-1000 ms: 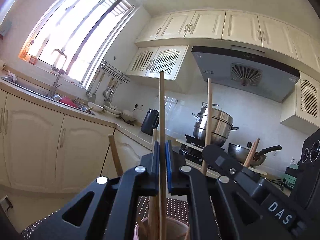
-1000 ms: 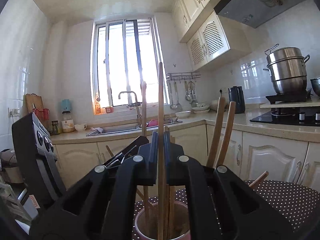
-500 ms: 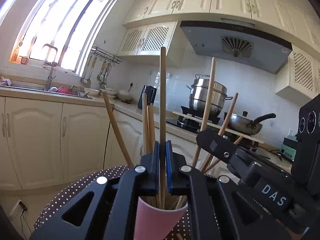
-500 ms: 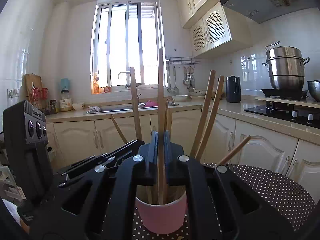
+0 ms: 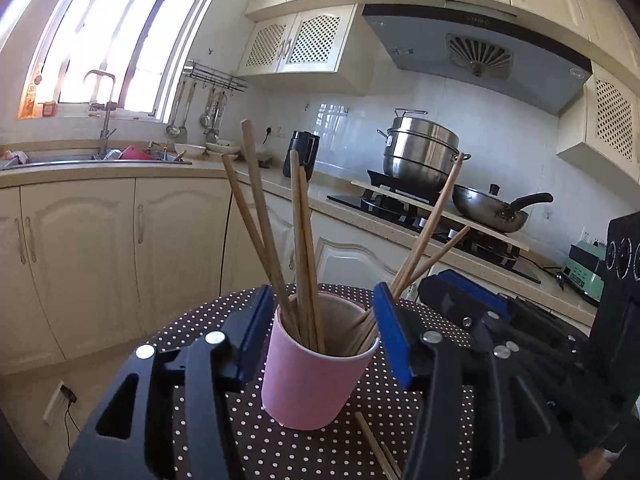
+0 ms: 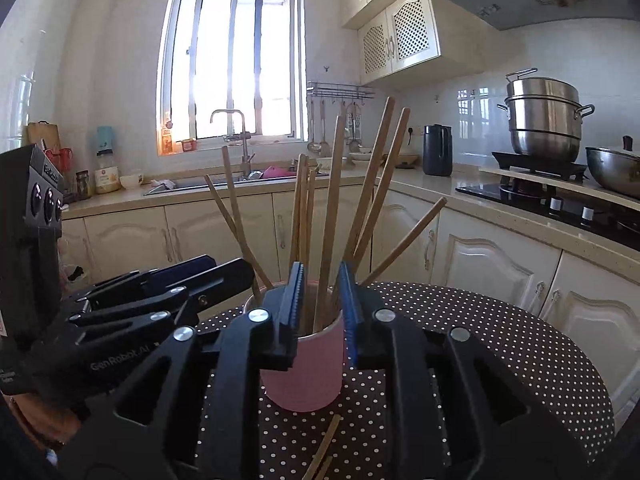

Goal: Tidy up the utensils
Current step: 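Open the left tool into the cup while the right tool releases its chopstick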

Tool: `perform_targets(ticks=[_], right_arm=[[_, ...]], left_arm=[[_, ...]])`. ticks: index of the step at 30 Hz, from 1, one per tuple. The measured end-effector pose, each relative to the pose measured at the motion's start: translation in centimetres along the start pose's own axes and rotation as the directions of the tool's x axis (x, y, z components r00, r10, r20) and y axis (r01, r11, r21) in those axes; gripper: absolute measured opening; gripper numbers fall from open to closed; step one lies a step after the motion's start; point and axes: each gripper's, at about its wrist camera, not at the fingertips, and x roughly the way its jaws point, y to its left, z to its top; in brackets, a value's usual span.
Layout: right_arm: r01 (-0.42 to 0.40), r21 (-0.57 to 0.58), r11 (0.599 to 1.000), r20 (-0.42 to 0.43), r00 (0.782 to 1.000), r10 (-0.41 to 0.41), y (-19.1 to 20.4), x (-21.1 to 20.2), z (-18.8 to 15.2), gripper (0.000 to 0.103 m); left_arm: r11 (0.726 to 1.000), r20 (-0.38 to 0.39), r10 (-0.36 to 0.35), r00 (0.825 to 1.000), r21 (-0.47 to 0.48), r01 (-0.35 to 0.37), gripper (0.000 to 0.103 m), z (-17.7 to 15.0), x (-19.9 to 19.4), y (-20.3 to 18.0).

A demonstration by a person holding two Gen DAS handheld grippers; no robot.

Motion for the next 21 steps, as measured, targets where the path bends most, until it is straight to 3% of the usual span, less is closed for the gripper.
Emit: perform_targets(ticks=[1, 3, 4, 10, 21], right_arm=[[0.004, 0.005, 1.0, 0.001, 1.0, -0.004, 0.0, -0.3, 0.1, 0.029], [0.025, 0.009, 1.0, 0.015, 1.0, -0.025, 0.0, -1.0, 0.2, 0.047], [0.019, 0.013, 1.0, 0.022, 1.0, -0.02, 0.0, -1.4, 0.4, 0.05], [0.024, -0.011, 1.0, 0.049, 0.999, -0.023, 0.9, -3.6, 1.5, 0.052], [0.038, -0.025, 0.999, 0.052, 0.998, -0.036, 2.0, -7.5, 2.0, 0.053]], left_arm=[[1.0, -0.009, 0.0, 1.0, -0.013, 0.0, 0.059, 0.1, -0.1, 0.2], [0.999, -0.011, -0.007, 1.0, -0.033, 0.007, 0.059, 0.2, -0.7, 0.5], [0.999, -0.015, -0.011, 1.0, -0.041, 0.01, 0.062, 0.2, -1.0, 0.7], [0.996, -0.01, -0.042, 0.999, -0.075, 0.041, 0.068, 0.8, -3.2, 0.9], [1.0, -0.027, -0.025, 0.999, -0.007, 0.025, 0.071, 1.2, -7.3, -1.5]])
